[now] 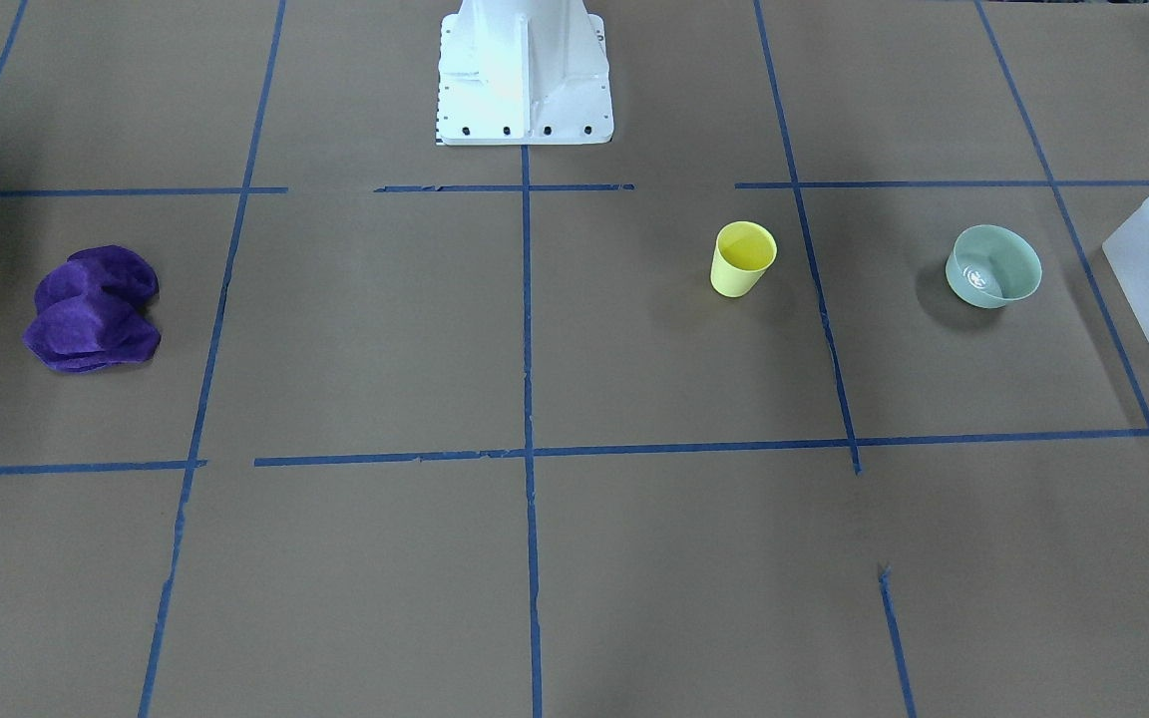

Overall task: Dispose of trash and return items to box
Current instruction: 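Move the left gripper down toward the yellow paper cup, then grasp the yellow paper cup with the left gripper, then carry the yellow cup into the clear bin while right gripper reaches for cloth, then lower the right gripper onto the purple cloth and grasp it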

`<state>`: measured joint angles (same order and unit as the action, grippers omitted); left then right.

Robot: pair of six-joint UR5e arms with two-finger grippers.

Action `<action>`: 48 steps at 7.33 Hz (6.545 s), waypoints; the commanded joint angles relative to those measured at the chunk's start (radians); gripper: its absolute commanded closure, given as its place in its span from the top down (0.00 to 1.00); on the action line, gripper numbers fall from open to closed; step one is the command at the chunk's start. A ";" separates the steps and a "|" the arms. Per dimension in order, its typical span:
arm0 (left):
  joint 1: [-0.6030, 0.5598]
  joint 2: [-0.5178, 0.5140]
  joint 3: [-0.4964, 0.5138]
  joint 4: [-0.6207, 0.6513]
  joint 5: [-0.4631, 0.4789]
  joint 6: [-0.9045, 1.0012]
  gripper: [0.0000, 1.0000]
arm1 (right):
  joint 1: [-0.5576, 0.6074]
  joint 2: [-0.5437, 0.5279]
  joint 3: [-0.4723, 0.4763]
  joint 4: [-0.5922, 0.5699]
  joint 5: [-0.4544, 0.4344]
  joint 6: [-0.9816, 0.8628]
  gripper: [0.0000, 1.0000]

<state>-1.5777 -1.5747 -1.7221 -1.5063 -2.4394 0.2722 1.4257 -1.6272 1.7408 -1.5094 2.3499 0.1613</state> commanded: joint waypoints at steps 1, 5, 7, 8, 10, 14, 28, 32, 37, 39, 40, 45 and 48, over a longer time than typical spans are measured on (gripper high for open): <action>0.103 0.009 0.007 -0.124 -0.050 -0.024 1.00 | -0.002 -0.002 0.000 0.003 0.006 0.001 1.00; 0.440 0.004 -0.204 -0.220 -0.006 -0.541 1.00 | -0.025 -0.002 0.002 0.008 0.020 0.001 1.00; 0.688 -0.002 -0.214 -0.567 0.135 -1.047 1.00 | -0.045 -0.002 -0.001 0.008 0.017 0.001 1.00; 0.800 -0.033 -0.240 -0.615 0.237 -1.255 1.00 | -0.059 -0.002 -0.001 0.008 0.016 0.003 1.00; 0.959 -0.062 -0.258 -0.577 0.480 -1.438 1.00 | -0.062 0.000 -0.009 0.008 0.016 -0.002 1.00; 0.989 -0.085 -0.251 -0.465 0.531 -1.436 1.00 | -0.067 -0.002 -0.018 0.009 0.017 0.001 1.00; 0.244 0.194 -0.313 -0.414 0.126 -0.462 0.00 | -0.145 -0.028 -0.018 0.219 0.129 0.024 1.00; -0.120 0.060 0.268 -0.413 0.122 0.287 0.00 | -0.209 -0.036 0.011 0.333 0.106 0.292 1.00; -0.061 0.036 0.521 -0.391 -0.016 0.202 0.00 | -0.264 -0.037 0.052 0.339 0.066 0.438 1.00; -0.004 0.036 0.584 -0.408 -0.030 0.193 0.00 | -0.271 -0.046 0.075 0.337 0.056 0.452 1.00; 0.013 0.036 0.602 -0.411 -0.032 0.193 0.00 | -0.281 -0.049 0.077 0.339 0.051 0.455 1.00; 0.042 0.036 0.667 -0.488 -0.035 0.191 0.46 | -0.495 -0.072 0.155 0.368 -0.120 0.726 1.00; 0.039 0.059 0.497 -0.471 -0.052 0.126 1.00 | -0.594 -0.086 0.154 0.382 -0.231 0.784 1.00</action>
<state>-1.5365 -1.5317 -1.1349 -1.9851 -2.4904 0.4431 0.8577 -1.7030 1.8940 -1.1307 2.1434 0.9312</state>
